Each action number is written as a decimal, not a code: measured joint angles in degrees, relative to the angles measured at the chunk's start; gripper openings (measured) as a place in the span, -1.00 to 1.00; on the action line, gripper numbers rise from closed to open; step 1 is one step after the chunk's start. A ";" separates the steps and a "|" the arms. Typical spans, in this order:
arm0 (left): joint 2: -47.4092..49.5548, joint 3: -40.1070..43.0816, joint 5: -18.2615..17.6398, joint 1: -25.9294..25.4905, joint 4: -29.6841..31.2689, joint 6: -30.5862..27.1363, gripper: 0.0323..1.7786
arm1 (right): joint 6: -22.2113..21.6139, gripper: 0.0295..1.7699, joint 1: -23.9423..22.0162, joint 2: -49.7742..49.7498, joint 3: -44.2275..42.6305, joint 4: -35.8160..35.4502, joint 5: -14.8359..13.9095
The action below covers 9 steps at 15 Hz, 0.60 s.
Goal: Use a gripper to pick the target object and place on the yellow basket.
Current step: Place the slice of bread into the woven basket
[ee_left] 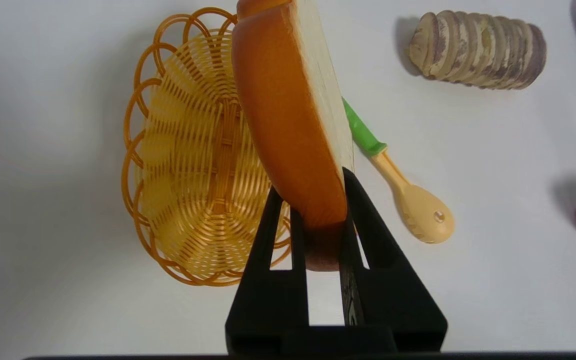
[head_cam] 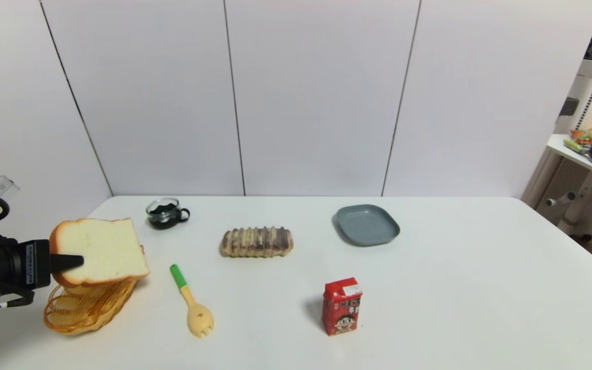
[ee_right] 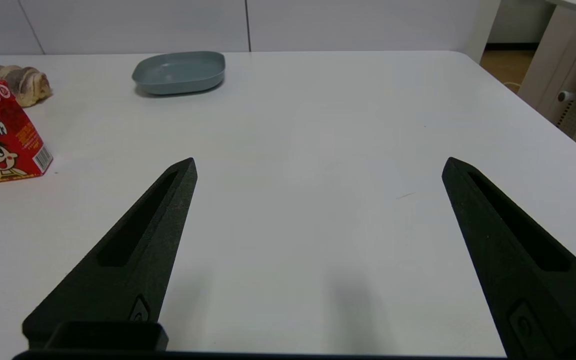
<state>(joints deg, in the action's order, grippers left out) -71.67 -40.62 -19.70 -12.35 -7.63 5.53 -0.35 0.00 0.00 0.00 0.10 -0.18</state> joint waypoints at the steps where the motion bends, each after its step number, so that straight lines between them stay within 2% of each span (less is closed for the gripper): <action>1: 0.28 0.10 0.00 0.00 0.06 2.40 -0.76 | 0.02 0.91 0.00 0.00 0.00 0.01 -0.02; 7: 0.80 0.07 0.24 -0.02 2.16 18.31 -0.76 | 0.00 0.91 0.00 0.00 0.00 0.00 0.00; 9: 0.83 0.20 0.33 -0.21 3.61 21.75 -0.76 | 0.02 0.91 0.00 0.00 0.00 0.00 0.00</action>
<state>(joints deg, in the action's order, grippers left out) -70.84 -40.42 -19.37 -12.56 -4.02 27.28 -0.33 0.00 0.00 0.00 0.10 -0.18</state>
